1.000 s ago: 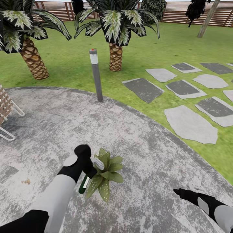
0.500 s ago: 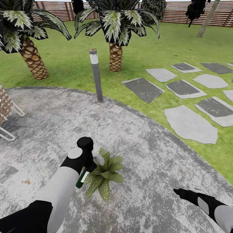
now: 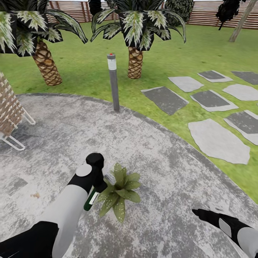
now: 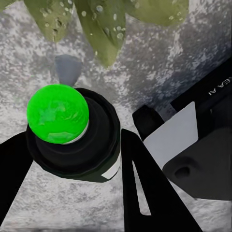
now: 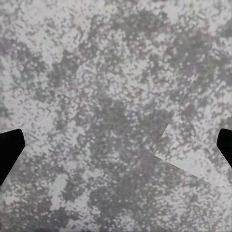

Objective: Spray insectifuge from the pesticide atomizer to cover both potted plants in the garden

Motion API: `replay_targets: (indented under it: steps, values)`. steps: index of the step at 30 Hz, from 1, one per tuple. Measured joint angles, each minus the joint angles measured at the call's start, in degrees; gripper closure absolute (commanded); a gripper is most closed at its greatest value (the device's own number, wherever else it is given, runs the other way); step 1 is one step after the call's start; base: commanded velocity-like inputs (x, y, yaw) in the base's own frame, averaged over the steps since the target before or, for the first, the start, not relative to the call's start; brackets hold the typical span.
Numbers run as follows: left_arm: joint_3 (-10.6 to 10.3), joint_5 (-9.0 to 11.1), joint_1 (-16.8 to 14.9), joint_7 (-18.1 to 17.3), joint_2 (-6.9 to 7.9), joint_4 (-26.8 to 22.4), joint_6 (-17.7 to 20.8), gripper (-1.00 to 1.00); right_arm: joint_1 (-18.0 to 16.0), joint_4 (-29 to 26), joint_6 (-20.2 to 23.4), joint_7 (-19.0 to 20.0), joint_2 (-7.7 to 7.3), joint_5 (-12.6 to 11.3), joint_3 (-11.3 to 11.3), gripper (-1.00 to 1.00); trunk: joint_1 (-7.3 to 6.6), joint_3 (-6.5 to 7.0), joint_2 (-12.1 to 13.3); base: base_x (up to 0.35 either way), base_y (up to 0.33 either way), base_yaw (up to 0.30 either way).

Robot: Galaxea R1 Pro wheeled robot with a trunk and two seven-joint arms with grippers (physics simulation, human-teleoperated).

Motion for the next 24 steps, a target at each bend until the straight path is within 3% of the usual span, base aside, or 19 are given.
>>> replay_targets:
  steps: [7,20,24]
  values:
    - [-0.02,0.07,-0.01,0.01,0.0,2.93,0.0,1.0,0.0,0.0,-0.02,0.0,0.0,0.0,0.0,-1.0,0.0,-0.15,0.0,0.0,-0.031,0.239]
    - [0.0,0.16,-0.01,0.02,0.0,2.84,0.02,1.0,0.0,-0.02,-0.03,0.01,-0.01,0.0,0.0,-1.0,-0.02,-0.31,0.0,0.137,-0.239,0.118]
    - [0.02,0.12,-0.01,0.0,0.0,2.82,0.01,1.0,0.0,0.01,0.0,0.0,0.0,0.0,0.0,-1.0,-0.01,-0.42,0.0,0.076,-0.078,0.22]
